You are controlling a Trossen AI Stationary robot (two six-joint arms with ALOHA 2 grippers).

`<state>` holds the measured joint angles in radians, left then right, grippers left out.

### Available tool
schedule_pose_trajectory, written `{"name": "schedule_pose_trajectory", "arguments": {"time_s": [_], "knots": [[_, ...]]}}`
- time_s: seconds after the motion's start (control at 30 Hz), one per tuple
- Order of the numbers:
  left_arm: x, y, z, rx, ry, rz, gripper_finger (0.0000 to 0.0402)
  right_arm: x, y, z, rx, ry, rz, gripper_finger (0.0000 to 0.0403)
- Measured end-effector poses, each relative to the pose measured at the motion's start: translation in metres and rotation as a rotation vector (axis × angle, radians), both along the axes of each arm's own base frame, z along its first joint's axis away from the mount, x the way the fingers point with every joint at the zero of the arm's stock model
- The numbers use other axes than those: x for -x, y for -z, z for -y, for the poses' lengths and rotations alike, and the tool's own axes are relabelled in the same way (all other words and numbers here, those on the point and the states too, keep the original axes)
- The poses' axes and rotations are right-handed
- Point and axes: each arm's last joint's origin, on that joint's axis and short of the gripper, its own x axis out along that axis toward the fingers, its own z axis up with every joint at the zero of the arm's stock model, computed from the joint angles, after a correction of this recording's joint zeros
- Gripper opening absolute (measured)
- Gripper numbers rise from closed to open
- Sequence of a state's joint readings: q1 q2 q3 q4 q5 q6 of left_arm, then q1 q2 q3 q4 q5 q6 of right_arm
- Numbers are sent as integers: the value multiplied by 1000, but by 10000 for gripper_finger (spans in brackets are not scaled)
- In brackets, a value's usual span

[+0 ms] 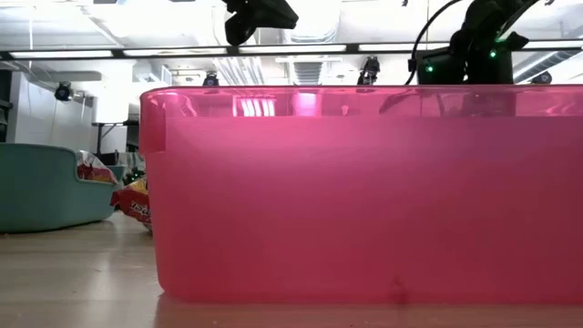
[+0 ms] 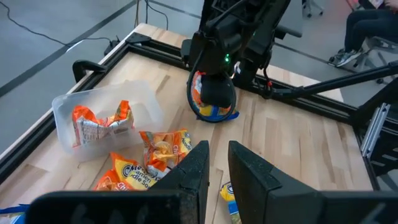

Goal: Sort Maruchan noodles
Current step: Put the right orange noodle pack into the transparent bin

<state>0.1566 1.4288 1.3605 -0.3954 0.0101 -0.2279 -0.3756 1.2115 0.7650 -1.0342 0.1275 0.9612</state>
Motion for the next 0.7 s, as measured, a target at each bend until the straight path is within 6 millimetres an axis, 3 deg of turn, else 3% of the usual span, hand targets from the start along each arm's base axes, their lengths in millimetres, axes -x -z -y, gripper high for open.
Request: {"name": "schedule_pose_trajectory", "arguments": {"time_s": [0.03,0.17,0.33,0.5,0.7], "knots": [[0,0,0,0,0,0,42,-1,-1,0,-1,-14,3,30],[0,-1,0,9,-5,7,42,-5,-14,1,-9,-33,50,19],[0,-10,0,16,-11,43,42,-11,-51,3,42,-43,189,15],[2,-36,1,-22,2,116,42,-17,-98,12,129,-88,358,14],[9,-73,2,-87,20,215,42,-22,-137,42,178,-117,585,14]]}}
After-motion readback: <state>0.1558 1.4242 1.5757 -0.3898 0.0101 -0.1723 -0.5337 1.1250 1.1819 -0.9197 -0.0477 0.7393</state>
